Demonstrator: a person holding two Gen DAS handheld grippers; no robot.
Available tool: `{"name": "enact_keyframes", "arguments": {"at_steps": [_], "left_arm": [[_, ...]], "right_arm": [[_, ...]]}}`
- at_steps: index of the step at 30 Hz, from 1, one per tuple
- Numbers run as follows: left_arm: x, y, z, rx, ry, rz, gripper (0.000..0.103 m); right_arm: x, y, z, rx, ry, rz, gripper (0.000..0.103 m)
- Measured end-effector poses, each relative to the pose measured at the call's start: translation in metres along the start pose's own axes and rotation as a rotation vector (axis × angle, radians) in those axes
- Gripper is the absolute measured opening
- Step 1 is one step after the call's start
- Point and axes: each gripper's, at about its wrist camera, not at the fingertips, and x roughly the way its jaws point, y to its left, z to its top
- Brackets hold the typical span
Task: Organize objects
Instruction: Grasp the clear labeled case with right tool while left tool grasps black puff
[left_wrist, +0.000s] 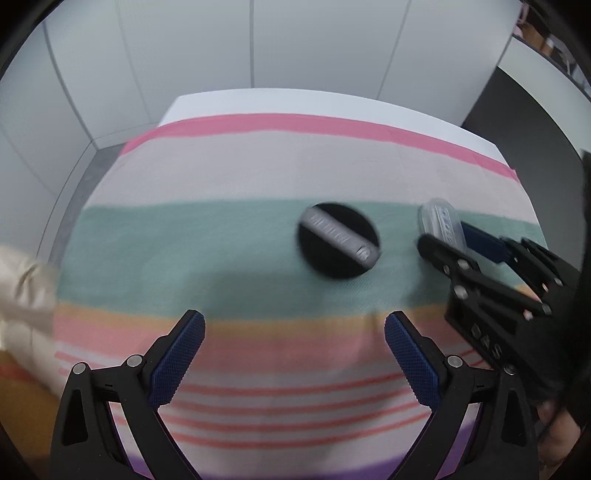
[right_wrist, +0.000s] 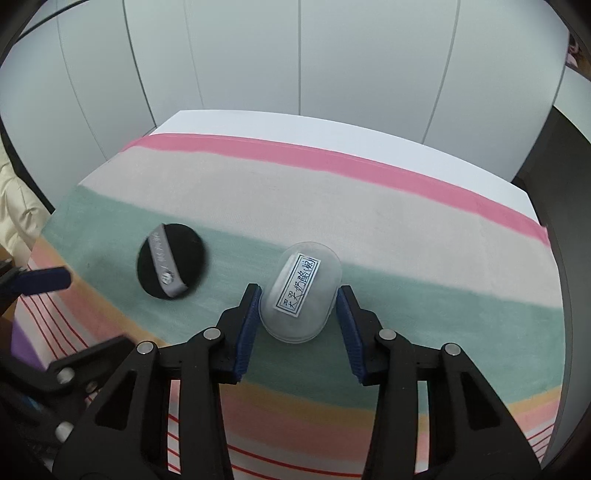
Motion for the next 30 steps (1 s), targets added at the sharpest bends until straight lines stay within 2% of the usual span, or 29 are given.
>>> {"name": "enact_keyframes", "arguments": {"at_steps": [4, 6, 7, 9, 13, 18, 25, 30], "left_arm": [[0.019, -0.013, 0.014, 0.013, -0.008, 0.016, 0.098], [0.025, -0.021, 0.021, 0.035, -0.033, 0.053, 0.092], [0.027, -0.023, 0.025, 0.048, -0.051, 0.064, 0.086], [0.023, -0.029, 0.026, 0.068, -0.091, 0.057, 0.049], [0.022, -0.039, 0.023, 0.1, -0.097, 0.102, 0.048], [0.02, -0.038, 0.024, 0.064, -0.065, 0.091, 0.047], [-0.011, -0.032, 0.023, 0.073, -0.08, 0.1, 0.047], [-0.043, -0.023, 0.03, 0.048, -0.095, 0.094, 0.047]], "right_arm": [[-0.007, -0.018, -0.01, 0.043, 0.012, -0.014, 0.044], [-0.011, -0.028, -0.016, 0.066, 0.022, -0.025, 0.044], [-0.013, -0.03, -0.019, 0.072, 0.025, -0.029, 0.044], [-0.017, -0.035, -0.025, 0.096, 0.032, -0.035, 0.044], [-0.021, -0.032, -0.033, 0.088, 0.037, -0.051, 0.044], [-0.024, -0.031, -0.03, 0.085, 0.045, -0.055, 0.044], [-0.041, -0.028, -0.008, 0.086, 0.021, -0.051, 0.044], [-0.068, -0.022, 0.009, 0.088, -0.006, -0.047, 0.044]]}}
